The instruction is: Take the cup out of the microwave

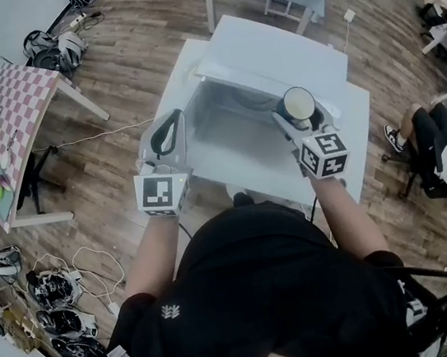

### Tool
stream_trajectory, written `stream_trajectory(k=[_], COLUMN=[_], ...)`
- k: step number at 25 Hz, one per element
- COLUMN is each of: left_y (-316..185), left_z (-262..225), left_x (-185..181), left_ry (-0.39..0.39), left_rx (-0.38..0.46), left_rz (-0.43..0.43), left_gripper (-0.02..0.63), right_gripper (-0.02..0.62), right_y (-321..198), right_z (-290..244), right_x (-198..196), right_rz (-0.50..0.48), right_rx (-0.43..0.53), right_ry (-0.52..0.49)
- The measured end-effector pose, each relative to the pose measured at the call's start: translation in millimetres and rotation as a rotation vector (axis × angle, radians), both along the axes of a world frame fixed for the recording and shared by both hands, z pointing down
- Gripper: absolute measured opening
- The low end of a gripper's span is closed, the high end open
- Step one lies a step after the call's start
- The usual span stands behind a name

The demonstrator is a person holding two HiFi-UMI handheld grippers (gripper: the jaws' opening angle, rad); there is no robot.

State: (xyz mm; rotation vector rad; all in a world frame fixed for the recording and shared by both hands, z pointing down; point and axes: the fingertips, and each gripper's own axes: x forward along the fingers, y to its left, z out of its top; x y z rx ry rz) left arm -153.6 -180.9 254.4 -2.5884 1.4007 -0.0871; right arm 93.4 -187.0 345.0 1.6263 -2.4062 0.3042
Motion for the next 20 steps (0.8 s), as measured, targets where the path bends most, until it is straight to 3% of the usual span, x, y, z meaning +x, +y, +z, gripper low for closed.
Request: stream_trajectory(k=[20], left_y=[-11], left_z=[0], left_x=[15], left_ry=[0.009], left_rx=[0.016], left_rz=[0.023], left_gripper=[0.006], right_gripper=[0.387], right_y=[-11], right_z=[0], right_x=[6], right_rz=[-0.002], right_rx=[0.015], right_ry=[0.012])
